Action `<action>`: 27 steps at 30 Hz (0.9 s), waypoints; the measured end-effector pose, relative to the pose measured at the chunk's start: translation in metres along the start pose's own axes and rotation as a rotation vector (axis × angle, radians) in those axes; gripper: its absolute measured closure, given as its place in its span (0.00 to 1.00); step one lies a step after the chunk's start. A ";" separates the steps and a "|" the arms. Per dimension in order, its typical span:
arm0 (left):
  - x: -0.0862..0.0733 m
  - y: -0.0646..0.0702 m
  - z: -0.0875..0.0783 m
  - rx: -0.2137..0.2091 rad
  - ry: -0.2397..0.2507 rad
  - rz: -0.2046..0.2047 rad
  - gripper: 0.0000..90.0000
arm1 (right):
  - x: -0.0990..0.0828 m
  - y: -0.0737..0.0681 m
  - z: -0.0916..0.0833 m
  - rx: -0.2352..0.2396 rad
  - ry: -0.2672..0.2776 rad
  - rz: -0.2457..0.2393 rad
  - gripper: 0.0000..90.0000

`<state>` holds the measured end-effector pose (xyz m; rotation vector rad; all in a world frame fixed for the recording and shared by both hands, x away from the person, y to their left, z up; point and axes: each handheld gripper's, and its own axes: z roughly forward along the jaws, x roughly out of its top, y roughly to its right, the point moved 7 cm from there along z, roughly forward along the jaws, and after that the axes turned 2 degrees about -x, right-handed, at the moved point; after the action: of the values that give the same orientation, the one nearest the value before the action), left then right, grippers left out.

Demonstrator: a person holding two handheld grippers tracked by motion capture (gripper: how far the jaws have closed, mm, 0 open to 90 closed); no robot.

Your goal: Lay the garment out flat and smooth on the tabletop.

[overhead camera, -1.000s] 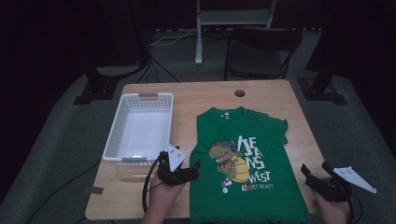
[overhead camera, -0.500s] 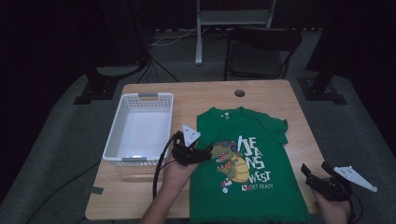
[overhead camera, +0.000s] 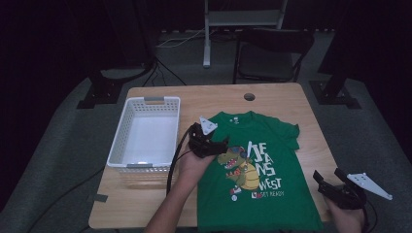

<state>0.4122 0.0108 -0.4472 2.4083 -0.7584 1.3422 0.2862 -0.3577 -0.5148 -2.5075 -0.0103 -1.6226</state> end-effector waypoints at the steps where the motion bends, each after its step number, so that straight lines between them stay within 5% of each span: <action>1: 0.000 0.000 0.004 0.000 -0.007 0.001 0.20 | 0.000 0.000 0.000 0.000 -0.001 -0.002 0.19; 14: -0.001 0.007 0.042 0.025 -0.063 0.045 0.20 | 0.000 0.000 0.000 0.002 0.001 0.000 0.19; 27: -0.012 -0.003 0.075 0.034 -0.159 -0.022 0.20 | 0.000 0.001 0.001 0.009 -0.004 0.004 0.19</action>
<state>0.4615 -0.0192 -0.4971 2.5659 -0.7526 1.1749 0.2869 -0.3582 -0.5150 -2.5027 -0.0130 -1.6121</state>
